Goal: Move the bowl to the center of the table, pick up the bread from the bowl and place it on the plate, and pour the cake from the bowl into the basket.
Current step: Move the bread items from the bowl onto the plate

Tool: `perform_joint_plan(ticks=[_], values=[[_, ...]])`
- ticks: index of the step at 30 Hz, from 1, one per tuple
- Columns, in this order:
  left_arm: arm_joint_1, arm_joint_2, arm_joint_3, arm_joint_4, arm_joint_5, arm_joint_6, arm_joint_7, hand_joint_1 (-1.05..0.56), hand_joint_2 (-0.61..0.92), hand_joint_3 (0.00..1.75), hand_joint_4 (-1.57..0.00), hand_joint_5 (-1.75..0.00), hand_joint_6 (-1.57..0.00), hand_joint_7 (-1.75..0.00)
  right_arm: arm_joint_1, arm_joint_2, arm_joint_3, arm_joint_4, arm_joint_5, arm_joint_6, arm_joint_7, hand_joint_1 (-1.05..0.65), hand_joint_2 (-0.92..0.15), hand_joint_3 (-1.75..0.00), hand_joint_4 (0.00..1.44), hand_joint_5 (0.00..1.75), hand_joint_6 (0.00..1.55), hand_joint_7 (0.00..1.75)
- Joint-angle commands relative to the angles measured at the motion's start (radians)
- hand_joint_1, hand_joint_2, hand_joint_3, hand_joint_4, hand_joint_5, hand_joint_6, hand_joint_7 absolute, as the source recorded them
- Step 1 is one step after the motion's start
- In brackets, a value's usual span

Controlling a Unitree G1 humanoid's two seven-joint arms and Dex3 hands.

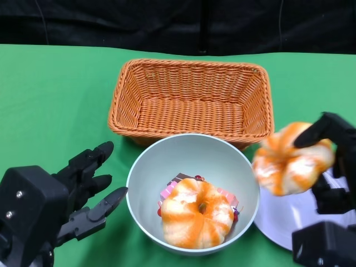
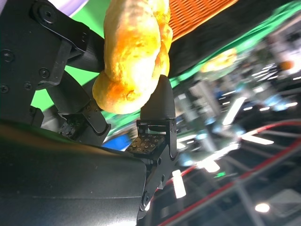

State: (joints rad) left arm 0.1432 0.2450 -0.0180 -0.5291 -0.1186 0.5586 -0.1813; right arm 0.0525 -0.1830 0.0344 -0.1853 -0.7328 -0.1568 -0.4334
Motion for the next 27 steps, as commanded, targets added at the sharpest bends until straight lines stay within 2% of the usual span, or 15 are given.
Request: perform_joint_plan(ticks=[1, 4, 7, 10, 11, 13, 15, 17, 18, 20, 21, 23, 24, 27], values=[[0.014, -0.002, -0.004, 0.011, 0.021, -0.023, 0.010, -0.39, 0.92, 0.44, 0.00, -0.61, -0.22, -0.02, 0.009, 0.003, -0.021, -0.026, -0.022, 0.055, -0.005, -0.08, -0.13, -1.57, 1.05, 1.75, 0.91, 1.44], [0.016, -0.009, -0.012, 0.017, 0.033, -0.034, 0.012, -0.40, 0.92, 0.43, -0.02, -0.63, -0.23, -0.02, 0.019, -0.009, -0.027, -0.023, -0.033, 0.081, 0.005, -0.02, -0.13, -1.53, 1.05, 1.75, 0.89, 1.48], [0.016, -0.016, -0.011, 0.018, 0.037, -0.032, 0.010, -0.39, 0.92, 0.42, -0.01, -0.63, -0.23, -0.02, 0.023, -0.009, -0.021, -0.026, -0.040, 0.107, 0.017, -0.04, -0.15, -1.53, 1.03, 1.75, 0.88, 1.51], [0.016, -0.020, -0.008, 0.019, 0.040, -0.036, 0.005, -0.38, 0.92, 0.41, -0.01, -0.63, -0.23, -0.02, 0.021, -0.020, -0.003, -0.023, -0.054, 0.143, 0.067, -0.03, -0.20, -1.47, 1.01, 1.75, 0.83, 1.57], [0.016, -0.020, -0.007, 0.020, 0.040, -0.039, 0.003, -0.38, 0.92, 0.41, -0.01, -0.64, -0.23, -0.02, 0.019, -0.027, 0.003, -0.022, -0.061, 0.151, 0.085, -0.02, -0.21, -1.45, 1.00, 1.75, 0.87, 1.43], [0.016, -0.020, -0.004, 0.022, 0.039, -0.040, 0.001, -0.39, 0.92, 0.41, -0.01, -0.64, -0.23, -0.02, 0.015, -0.038, 0.014, -0.026, -0.068, 0.170, 0.123, -0.02, -0.21, -1.44, 1.00, 1.75, 0.91, 1.31], [0.017, -0.017, -0.002, 0.022, 0.038, -0.040, -0.001, -0.39, 0.92, 0.40, -0.01, -0.64, -0.23, -0.02, 0.015, -0.045, 0.026, -0.042, -0.080, 0.219, 0.194, -0.07, -0.28, -1.26, 0.90, 1.71, 0.97, 0.93], [0.018, -0.015, -0.001, 0.022, 0.038, -0.039, -0.002, -0.39, 0.92, 0.41, -0.01, -0.64, -0.23, -0.02, 0.016, -0.062, 0.041, -0.066, -0.093, 0.269, 0.284, -0.11, -0.37, -1.08, 0.85, 1.42, 1.01, 0.59], [0.017, -0.014, 0.000, 0.021, 0.036, -0.034, -0.003, -0.38, 0.92, 0.40, -0.01, -0.64, -0.24, -0.02, 0.018, -0.080, 0.054, -0.091, -0.102, 0.311, 0.373, -0.18, -0.46, -0.90, 0.72, 1.08, 0.86, 0.38], [0.016, -0.014, 0.002, 0.018, 0.033, -0.026, -0.004, -0.38, 0.92, 0.40, -0.01, -0.64, -0.24, -0.02, 0.018, -0.110, 0.077, -0.133, -0.118, 0.384, 0.524, -0.34, -0.79, -0.29, 0.43, 0.53, 0.54, 0.09], [0.016, -0.014, 0.003, 0.018, 0.033, -0.025, -0.004, -0.38, 0.92, 0.40, -0.02, -0.64, -0.24, -0.02, 0.018, -0.122, 0.088, -0.152, -0.131, 0.417, 0.585, -0.39, -0.85, -0.19, 0.35, 0.42, 0.45, 0.04], [0.017, -0.014, 0.003, 0.019, 0.033, -0.027, -0.005, -0.39, 0.92, 0.39, -0.02, -0.64, -0.25, -0.02, 0.018, -0.141, 0.108, -0.178, -0.162, 0.463, 0.668, -0.49, -0.90, -0.11, 0.22, 0.31, 0.30, 0.01], [0.018, -0.014, 0.003, 0.020, 0.032, -0.028, -0.006, -0.39, 0.92, 0.39, -0.02, -0.64, -0.25, -0.02, 0.019, -0.148, 0.117, -0.188, -0.177, 0.479, 0.697, -0.59, -0.91, -0.11, 0.13, 0.27, 0.22, 0.00], [0.020, -0.013, 0.003, 0.024, 0.032, -0.034, -0.010, -0.38, 0.92, 0.39, -0.01, -0.64, -0.24, -0.02, 0.021, -0.164, 0.139, -0.206, -0.215, 0.509, 0.757, -0.71, -0.92, -0.11, 0.05, 0.25, 0.14, 0.00]])
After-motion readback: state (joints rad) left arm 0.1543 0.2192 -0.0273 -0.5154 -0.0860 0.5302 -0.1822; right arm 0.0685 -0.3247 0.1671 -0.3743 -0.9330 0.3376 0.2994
